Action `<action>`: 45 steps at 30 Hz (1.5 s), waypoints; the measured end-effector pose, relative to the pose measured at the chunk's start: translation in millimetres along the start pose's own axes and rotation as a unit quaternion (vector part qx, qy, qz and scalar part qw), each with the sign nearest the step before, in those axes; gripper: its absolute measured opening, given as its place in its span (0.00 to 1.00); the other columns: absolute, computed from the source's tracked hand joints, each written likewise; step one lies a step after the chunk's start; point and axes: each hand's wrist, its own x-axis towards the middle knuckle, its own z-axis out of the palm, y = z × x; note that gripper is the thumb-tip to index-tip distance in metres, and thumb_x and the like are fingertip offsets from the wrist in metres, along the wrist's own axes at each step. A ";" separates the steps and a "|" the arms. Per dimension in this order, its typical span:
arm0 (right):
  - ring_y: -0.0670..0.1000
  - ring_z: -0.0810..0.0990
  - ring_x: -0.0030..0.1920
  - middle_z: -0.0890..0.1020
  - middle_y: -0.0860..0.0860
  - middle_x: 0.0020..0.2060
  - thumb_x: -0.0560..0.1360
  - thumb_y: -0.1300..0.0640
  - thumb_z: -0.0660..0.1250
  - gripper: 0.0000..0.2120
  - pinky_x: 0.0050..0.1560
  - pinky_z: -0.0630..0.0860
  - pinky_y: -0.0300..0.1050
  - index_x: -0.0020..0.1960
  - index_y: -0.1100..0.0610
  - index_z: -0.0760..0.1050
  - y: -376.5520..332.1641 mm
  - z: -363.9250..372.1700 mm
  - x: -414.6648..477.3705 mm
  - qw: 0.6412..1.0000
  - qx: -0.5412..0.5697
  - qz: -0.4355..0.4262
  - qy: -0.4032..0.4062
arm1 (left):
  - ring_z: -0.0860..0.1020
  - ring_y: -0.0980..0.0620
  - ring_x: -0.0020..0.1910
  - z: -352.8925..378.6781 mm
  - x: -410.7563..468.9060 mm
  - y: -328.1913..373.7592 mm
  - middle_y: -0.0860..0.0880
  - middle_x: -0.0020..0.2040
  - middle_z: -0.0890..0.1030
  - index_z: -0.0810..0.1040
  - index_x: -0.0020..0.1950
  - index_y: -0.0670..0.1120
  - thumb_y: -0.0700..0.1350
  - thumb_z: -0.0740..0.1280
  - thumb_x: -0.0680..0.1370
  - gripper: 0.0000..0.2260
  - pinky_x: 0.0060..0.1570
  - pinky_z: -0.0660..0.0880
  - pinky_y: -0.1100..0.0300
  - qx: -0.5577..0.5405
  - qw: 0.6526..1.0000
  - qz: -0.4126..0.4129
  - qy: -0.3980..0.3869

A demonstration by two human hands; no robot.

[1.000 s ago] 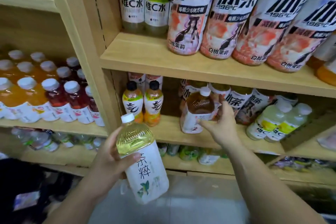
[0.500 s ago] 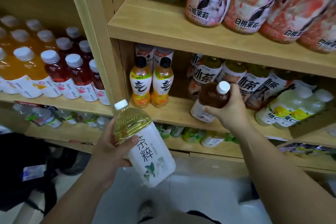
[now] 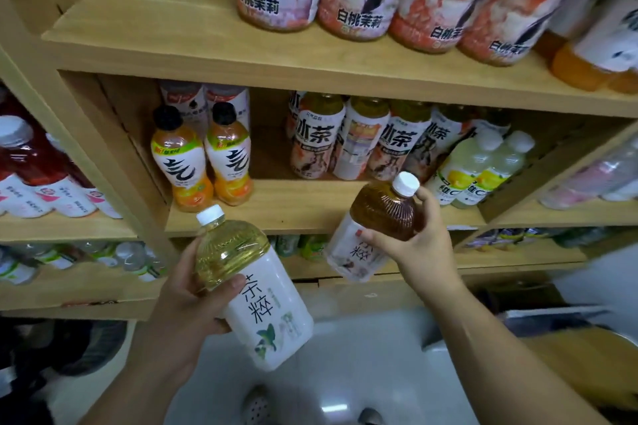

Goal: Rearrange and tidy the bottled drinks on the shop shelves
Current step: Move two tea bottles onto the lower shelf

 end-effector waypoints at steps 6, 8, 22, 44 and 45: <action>0.39 0.81 0.57 0.81 0.34 0.55 0.59 0.60 0.86 0.39 0.54 0.80 0.39 0.62 0.38 0.73 32.4 -86.4 -25.4 0.999 0.024 0.031 0.036 | 0.85 0.44 0.48 65.8 -5.7 -8.8 0.49 0.53 0.86 0.75 0.68 0.63 0.41 0.79 0.66 0.34 0.35 0.82 0.42 0.024 0.999 0.009 -0.034; 0.40 0.81 0.56 0.81 0.36 0.55 0.59 0.60 0.86 0.39 0.54 0.81 0.41 0.63 0.39 0.73 48.8 -118.7 -32.7 0.997 0.039 0.044 0.059 | 0.85 0.41 0.47 96.2 -10.3 -13.8 0.48 0.53 0.86 0.75 0.68 0.63 0.45 0.79 0.64 0.34 0.37 0.82 0.40 0.034 0.998 0.018 -0.041; 0.46 0.84 0.55 0.84 0.42 0.55 0.58 0.59 0.86 0.37 0.52 0.82 0.46 0.62 0.38 0.76 142.5 -398.3 -80.3 0.974 0.123 0.083 0.173 | 0.86 0.40 0.45 365.9 -77.9 -62.4 0.48 0.54 0.86 0.73 0.71 0.62 0.40 0.77 0.66 0.36 0.35 0.82 0.43 0.057 0.993 0.046 -0.094; 0.45 0.84 0.54 0.84 0.39 0.54 0.57 0.58 0.87 0.37 0.57 0.82 0.57 0.58 0.33 0.76 193.9 -553.0 -13.2 0.950 0.057 0.129 0.279 | 0.85 0.47 0.53 608.1 18.6 -53.5 0.50 0.53 0.87 0.75 0.62 0.66 0.34 0.77 0.67 0.33 0.47 0.82 0.47 0.099 0.960 0.036 -0.259; 0.45 0.84 0.54 0.84 0.40 0.54 0.58 0.59 0.87 0.37 0.57 0.82 0.57 0.58 0.34 0.77 194.6 -559.1 -8.7 0.947 0.058 0.128 0.290 | 0.85 0.48 0.52 618.4 23.9 -53.3 0.50 0.53 0.87 0.75 0.63 0.65 0.33 0.76 0.68 0.33 0.43 0.82 0.52 0.103 0.956 0.038 -0.271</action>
